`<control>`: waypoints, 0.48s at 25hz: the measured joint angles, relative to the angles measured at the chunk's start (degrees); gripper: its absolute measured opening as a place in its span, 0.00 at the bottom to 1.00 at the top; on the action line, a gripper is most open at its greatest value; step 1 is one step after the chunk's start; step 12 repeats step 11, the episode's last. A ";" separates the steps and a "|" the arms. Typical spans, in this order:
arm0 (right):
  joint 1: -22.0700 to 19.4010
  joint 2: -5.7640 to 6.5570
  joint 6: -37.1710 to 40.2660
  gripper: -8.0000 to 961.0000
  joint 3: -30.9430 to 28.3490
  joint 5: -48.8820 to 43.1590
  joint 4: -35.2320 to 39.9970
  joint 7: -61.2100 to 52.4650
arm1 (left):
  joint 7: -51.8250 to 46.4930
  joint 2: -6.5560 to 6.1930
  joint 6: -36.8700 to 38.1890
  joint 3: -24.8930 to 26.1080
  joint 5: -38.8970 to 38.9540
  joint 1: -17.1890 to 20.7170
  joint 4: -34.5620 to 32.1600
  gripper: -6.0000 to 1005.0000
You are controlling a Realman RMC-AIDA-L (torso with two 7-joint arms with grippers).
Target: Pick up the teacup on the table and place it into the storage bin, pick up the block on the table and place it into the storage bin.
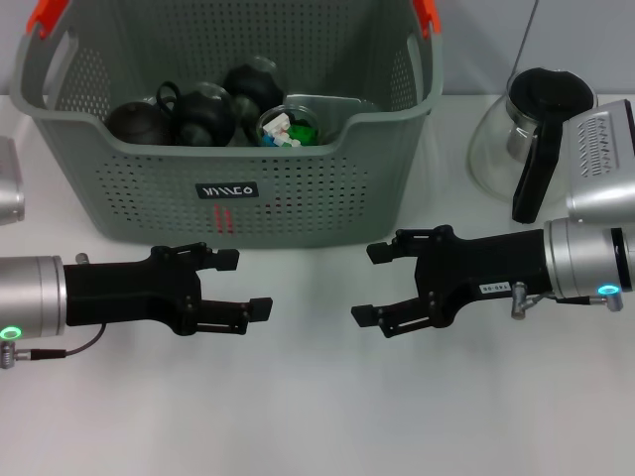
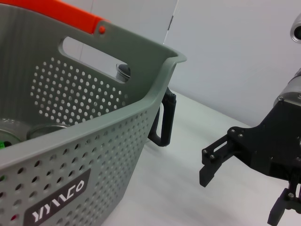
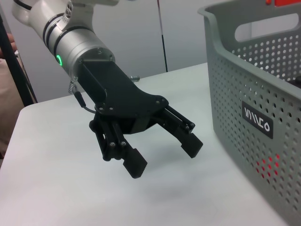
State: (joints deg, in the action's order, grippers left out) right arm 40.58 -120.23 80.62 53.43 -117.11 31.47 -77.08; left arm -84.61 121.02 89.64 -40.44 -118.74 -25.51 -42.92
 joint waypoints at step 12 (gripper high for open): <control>0.19 -0.09 -1.57 0.96 0.64 -0.03 -0.44 -0.17 | 0.05 0.25 -0.09 0.02 0.00 0.02 0.12 0.94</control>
